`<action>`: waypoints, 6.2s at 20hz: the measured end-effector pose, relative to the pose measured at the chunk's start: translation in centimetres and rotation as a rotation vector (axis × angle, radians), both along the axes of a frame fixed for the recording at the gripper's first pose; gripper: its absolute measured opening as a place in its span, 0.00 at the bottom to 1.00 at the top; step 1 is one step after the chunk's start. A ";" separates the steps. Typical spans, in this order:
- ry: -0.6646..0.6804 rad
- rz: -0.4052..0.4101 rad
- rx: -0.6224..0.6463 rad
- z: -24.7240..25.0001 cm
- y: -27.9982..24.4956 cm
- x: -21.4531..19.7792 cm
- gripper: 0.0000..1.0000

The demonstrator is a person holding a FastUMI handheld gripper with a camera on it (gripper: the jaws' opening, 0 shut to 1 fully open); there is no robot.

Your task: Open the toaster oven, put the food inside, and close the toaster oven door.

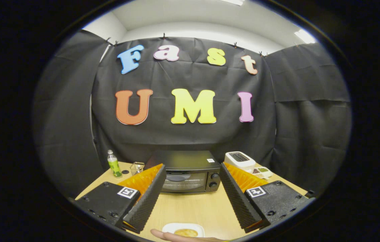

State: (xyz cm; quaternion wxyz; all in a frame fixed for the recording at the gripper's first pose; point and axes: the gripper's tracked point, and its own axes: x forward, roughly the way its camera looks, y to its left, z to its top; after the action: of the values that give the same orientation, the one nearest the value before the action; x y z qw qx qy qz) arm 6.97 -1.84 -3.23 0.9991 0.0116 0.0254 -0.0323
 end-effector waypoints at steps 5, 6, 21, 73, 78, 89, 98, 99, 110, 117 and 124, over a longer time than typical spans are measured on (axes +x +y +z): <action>0.013 -0.009 0.004 -2.7 -0.7 5.8 1.00; 0.011 -0.017 -0.004 -3.4 -1.0 7.3 1.00; 0.105 0.008 -0.017 -13.7 1.8 23.0 1.00; 0.354 0.089 0.055 -27.9 1.1 -6.7 1.00; 0.359 0.096 0.031 -29.7 1.8 -7.3 1.00; 0.429 0.096 0.060 -32.3 2.3 -7.6 0.99; 0.291 0.112 0.141 -26.3 2.4 -6.9 0.84; 0.261 0.113 0.152 -25.2 2.4 -6.4 0.83; 0.151 0.114 0.368 -21.8 2.4 0.3 0.57; 0.318 0.148 0.351 -26.3 3.6 -1.1 0.76; 0.391 0.162 0.187 -29.6 5.5 -1.7 0.94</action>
State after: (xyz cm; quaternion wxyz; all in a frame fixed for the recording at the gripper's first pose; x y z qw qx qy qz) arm 5.25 3.65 -32.82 0.9692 0.0954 0.2219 0.0487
